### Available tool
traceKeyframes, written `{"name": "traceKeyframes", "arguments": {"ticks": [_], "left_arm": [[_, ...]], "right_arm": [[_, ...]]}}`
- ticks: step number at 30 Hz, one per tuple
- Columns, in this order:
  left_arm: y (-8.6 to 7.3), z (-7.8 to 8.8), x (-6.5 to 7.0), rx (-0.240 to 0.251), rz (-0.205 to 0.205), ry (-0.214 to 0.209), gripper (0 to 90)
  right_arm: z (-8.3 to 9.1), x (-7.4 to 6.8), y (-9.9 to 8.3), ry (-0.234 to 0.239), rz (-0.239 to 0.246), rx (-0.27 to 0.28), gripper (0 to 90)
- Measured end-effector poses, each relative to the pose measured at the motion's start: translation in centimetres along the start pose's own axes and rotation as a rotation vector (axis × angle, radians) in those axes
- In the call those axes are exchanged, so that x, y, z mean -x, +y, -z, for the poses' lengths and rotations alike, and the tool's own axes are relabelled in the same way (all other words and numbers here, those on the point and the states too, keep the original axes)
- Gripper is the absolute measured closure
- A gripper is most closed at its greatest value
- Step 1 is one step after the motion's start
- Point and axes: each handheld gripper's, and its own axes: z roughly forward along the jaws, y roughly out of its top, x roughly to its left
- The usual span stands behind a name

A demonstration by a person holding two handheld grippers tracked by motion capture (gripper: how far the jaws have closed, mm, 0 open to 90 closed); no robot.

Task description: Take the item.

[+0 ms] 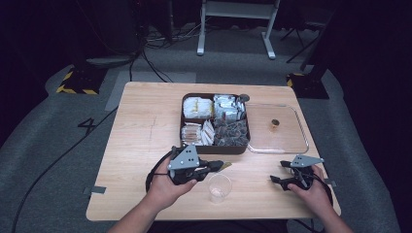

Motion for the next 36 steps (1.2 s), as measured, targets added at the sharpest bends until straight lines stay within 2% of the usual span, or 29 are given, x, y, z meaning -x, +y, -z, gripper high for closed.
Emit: {"name": "traceKeyframes", "arguments": {"ticks": [8, 19, 28, 36], "left_arm": [[-1.8, -0.6, 0.6, -0.025, 0.023, -0.024, 90.0], [-2.9, -2.1, 1.2, -0.069, 0.031, -0.063, 90.0], [-3.6, -2.4, 1.1, -0.092, 0.043, -0.063, 90.0], [-3.8, -2.7, 1.1, -0.110, 0.037, -0.060, 90.0]], "right_arm": [[0.0, 0.0, 0.0, 0.000, 0.000, 0.000, 19.6], [0.0, 0.0, 0.0, 0.000, 0.000, 0.000, 19.7], [0.0, 0.0, 0.0, 0.000, 0.000, 0.000, 19.7], [0.0, 0.0, 0.0, 0.000, 0.000, 0.000, 19.6]]}}
